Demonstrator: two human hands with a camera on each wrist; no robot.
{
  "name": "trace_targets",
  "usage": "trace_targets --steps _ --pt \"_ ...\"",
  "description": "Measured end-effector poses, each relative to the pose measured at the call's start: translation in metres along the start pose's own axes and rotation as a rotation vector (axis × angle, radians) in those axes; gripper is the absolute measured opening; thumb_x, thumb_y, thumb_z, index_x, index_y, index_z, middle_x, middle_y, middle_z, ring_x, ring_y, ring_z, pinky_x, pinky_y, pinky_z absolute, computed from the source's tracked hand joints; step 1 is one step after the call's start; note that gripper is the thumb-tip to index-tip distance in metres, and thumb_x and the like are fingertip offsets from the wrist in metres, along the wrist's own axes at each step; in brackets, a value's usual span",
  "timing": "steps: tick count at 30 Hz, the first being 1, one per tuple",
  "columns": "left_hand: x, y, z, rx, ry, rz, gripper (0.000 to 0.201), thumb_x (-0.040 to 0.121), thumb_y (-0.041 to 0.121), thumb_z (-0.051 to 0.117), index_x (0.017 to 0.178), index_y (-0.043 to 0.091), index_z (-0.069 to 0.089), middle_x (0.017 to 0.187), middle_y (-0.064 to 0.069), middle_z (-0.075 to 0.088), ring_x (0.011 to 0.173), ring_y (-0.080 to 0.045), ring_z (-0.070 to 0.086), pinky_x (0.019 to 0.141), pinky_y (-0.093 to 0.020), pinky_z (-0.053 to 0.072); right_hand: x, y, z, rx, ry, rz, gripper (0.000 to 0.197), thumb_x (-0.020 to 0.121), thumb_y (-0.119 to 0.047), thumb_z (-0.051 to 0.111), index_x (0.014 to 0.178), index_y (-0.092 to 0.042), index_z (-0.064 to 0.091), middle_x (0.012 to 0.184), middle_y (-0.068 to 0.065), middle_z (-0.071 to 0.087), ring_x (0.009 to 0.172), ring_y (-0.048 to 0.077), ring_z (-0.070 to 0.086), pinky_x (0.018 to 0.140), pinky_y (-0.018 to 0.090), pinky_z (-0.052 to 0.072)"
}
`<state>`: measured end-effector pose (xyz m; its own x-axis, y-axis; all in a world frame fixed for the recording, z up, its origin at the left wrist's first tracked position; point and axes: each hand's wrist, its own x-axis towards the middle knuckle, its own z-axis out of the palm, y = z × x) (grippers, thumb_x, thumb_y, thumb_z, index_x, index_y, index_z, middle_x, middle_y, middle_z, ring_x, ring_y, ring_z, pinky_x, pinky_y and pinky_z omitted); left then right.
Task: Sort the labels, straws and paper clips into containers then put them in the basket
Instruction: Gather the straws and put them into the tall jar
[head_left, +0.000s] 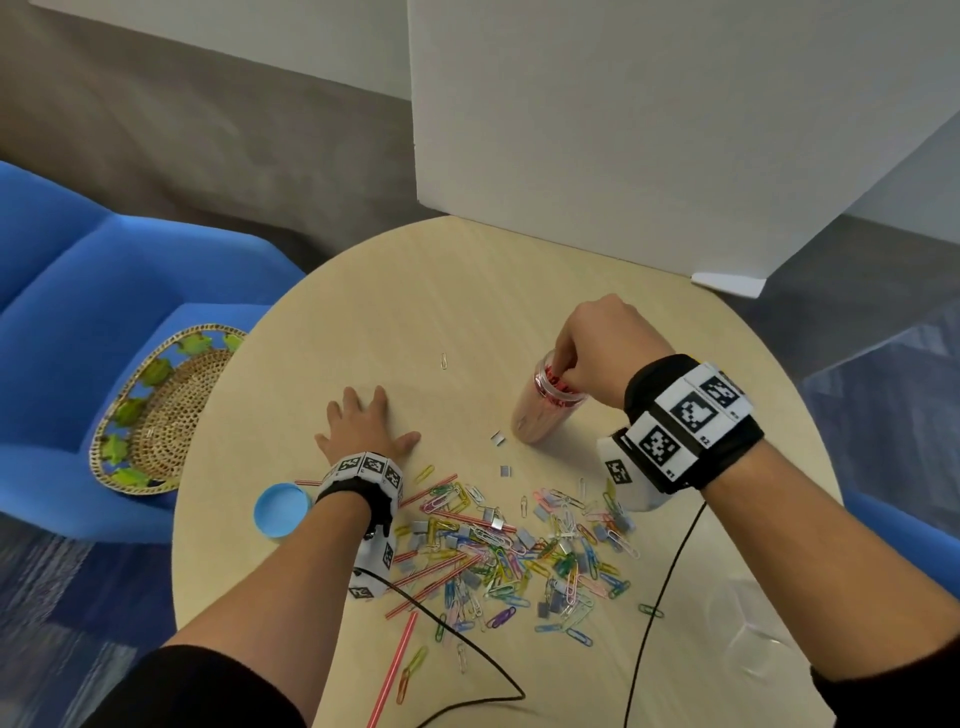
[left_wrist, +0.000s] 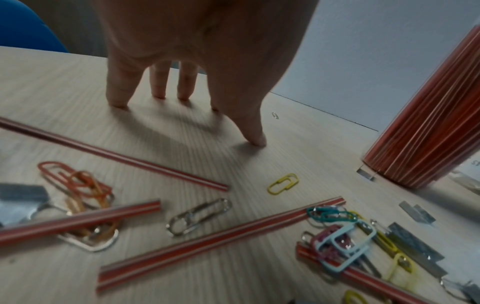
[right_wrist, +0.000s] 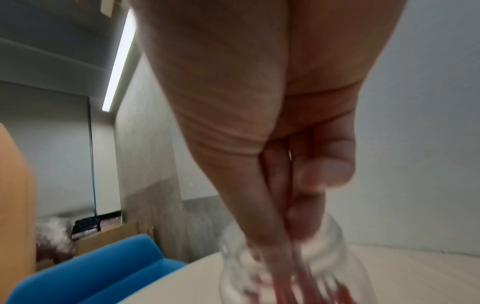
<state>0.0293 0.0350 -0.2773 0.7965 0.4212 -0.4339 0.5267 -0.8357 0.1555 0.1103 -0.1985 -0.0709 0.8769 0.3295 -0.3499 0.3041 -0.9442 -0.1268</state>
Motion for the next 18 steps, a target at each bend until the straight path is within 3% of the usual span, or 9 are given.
trace_targets --steps 3,6,9,12,13,15,18 --pt "0.0 0.0 -0.008 0.0 -0.041 0.023 0.085 0.076 0.062 0.068 0.145 0.032 0.028 0.151 -0.009 0.023 0.14 -0.034 0.021 0.104 -0.059 0.038 -0.006 -0.005 0.005 -0.12 -0.049 0.002 0.018 0.086 -0.015 0.068 0.1 -0.024 0.076 0.105 0.004 0.069 0.088 0.024 0.066 0.078 0.033 0.056" --pt "0.001 -0.001 -0.024 0.017 -0.088 0.046 0.077 0.08 0.055 0.069 0.143 0.026 0.036 0.144 -0.011 0.032 0.133 -0.035 0.032 0.103 -0.051 0.043 -0.021 -0.007 -0.004 -0.065 0.136 0.002 0.017 0.089 -0.02 0.065 0.1 -0.028 0.075 0.104 -0.002 0.07 0.091 0.021 0.064 0.076 0.032 0.053" --pt "0.0 0.002 -0.039 0.014 -0.129 0.058 0.062 0.086 0.045 0.067 0.138 0.018 0.047 0.142 -0.013 0.04 0.127 -0.035 0.044 0.102 -0.043 0.044 -0.043 -0.021 -0.005 0.189 0.309 -0.079 0.014 0.088 -0.022 0.066 0.092 -0.03 0.076 0.094 -0.012 0.072 0.089 0.013 0.064 0.081 0.03 0.053" --pt "-0.007 -0.001 -0.051 -0.126 -0.193 0.036 0.051 0.087 0.034 0.07 0.133 0.016 0.055 0.137 -0.01 0.054 0.12 -0.03 0.055 0.096 -0.035 0.047 -0.051 -0.048 0.026 0.311 0.11 -0.223 0.011 0.087 -0.022 0.069 0.089 -0.029 0.077 0.088 -0.015 0.073 0.072 -0.003 0.058 0.078 0.016 0.049" --pt "-0.013 -0.004 -0.051 -0.151 -0.204 0.029 0.047 0.087 0.031 0.071 0.129 0.015 0.059 0.131 -0.01 0.059 0.115 -0.029 0.059 0.093 -0.034 0.049 -0.049 -0.056 0.045 0.294 0.009 -0.249 0.011 0.088 -0.022 0.068 0.092 -0.027 0.077 0.09 -0.013 0.073 0.071 -0.002 0.058 0.079 0.017 0.05" --pt "-0.028 -0.008 -0.048 -0.118 -0.193 0.023 0.035 0.085 0.029 0.073 0.117 0.017 0.069 0.115 -0.007 0.069 0.101 -0.027 0.066 0.087 -0.033 0.052 -0.041 -0.068 0.088 0.233 -0.15 -0.244 0.014 0.09 -0.019 0.067 0.1 -0.023 0.076 0.098 -0.006 0.074 0.083 0.008 0.064 0.084 0.027 0.054" --pt "-0.05 -0.013 -0.032 0.063 -0.155 0.031 0.024 0.084 0.033 0.071 0.107 0.026 0.072 0.106 0.0 0.071 0.099 -0.025 0.065 0.093 -0.038 0.045 -0.032 -0.077 0.144 0.098 -0.283 -0.15 0.015 0.09 -0.02 0.066 0.103 -0.016 0.075 0.103 0.005 0.072 0.092 0.023 0.067 0.087 0.035 0.056"
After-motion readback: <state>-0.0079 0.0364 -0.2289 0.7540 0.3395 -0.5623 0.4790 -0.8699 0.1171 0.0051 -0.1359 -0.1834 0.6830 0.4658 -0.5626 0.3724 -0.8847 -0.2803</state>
